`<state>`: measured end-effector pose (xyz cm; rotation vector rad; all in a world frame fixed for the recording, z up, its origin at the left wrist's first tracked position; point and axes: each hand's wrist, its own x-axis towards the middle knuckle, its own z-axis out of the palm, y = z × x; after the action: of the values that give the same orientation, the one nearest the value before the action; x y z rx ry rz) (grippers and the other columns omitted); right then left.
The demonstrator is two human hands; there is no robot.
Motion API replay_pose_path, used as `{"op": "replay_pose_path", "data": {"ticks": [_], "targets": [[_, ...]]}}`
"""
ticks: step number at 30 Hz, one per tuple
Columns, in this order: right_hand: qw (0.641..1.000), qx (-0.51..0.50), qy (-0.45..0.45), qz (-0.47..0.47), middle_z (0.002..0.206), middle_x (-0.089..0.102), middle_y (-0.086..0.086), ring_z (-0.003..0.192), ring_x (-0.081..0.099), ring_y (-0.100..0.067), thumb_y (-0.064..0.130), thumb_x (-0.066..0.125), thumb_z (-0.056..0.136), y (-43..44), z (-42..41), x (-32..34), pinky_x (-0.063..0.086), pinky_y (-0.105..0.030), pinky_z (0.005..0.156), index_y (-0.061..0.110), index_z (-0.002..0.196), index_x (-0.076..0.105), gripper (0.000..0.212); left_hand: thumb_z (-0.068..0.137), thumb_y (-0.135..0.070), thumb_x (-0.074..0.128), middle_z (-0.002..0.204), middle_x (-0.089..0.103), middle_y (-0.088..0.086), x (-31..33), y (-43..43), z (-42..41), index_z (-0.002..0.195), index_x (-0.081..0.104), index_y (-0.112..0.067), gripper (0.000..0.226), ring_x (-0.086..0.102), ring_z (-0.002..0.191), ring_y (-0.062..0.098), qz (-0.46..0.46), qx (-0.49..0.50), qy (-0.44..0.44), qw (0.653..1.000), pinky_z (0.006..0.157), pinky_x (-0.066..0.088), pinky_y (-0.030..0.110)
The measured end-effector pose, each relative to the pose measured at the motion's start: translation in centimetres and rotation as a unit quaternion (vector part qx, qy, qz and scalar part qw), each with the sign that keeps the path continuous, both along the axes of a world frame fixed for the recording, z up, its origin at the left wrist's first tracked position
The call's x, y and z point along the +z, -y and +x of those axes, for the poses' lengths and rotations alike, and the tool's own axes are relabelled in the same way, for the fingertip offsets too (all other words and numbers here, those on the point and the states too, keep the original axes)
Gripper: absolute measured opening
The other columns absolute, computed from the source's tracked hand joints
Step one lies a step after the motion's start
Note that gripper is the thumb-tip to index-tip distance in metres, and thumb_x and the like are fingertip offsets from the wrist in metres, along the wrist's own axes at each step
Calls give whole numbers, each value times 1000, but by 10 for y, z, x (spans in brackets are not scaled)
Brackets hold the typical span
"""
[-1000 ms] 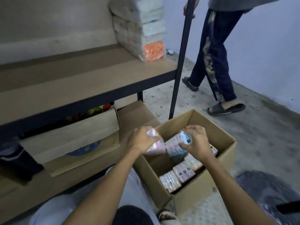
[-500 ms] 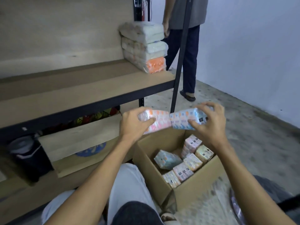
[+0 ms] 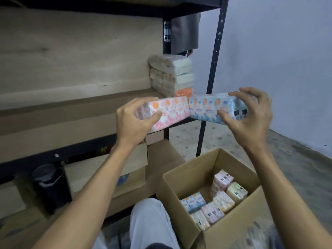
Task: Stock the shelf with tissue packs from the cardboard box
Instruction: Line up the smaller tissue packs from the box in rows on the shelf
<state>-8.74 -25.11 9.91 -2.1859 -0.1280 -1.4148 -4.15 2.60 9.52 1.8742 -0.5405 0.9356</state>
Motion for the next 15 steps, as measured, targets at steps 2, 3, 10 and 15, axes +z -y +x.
{"op": "replay_pose_path", "data": {"ticks": [2, 3, 10, 15], "targets": [[1000, 18, 7, 10, 121, 54, -9, 115, 49, -24, 29, 80, 71, -8, 10, 6, 24, 1, 88, 18, 110, 65, 43, 74, -22, 78, 100, 70, -12, 7, -16, 2, 103, 73, -21, 30, 63, 96, -2, 1, 10, 9, 1000, 82, 51, 21], [999, 28, 8, 16, 121, 54, -8, 114, 49, -22, 30, 80, 71, -12, 16, 8, 25, 0, 88, 19, 110, 65, 43, 75, -21, 78, 100, 70, -12, 8, -24, 3, 104, 73, -21, 30, 63, 96, -2, 2, 15, 11, 1000, 81, 51, 19], [992, 110, 18, 59, 116, 54, -5, 110, 53, -20, 30, 81, 68, -69, 76, 2, 44, -26, 92, 16, 108, 66, 45, 77, -21, 77, 105, 70, -1, 4, -92, 19, 108, 71, -17, 32, 63, 99, 12, 46, 84, 5, 995, 77, 55, 28], [983, 173, -3, 53, 116, 54, -7, 111, 52, -21, 29, 82, 68, -115, 113, -13, 44, -33, 97, 14, 108, 65, 46, 75, -22, 79, 110, 70, 1, -11, -143, 26, 111, 71, -15, 37, 62, 105, 15, 72, 135, -19, 988, 87, 54, 42]]}}
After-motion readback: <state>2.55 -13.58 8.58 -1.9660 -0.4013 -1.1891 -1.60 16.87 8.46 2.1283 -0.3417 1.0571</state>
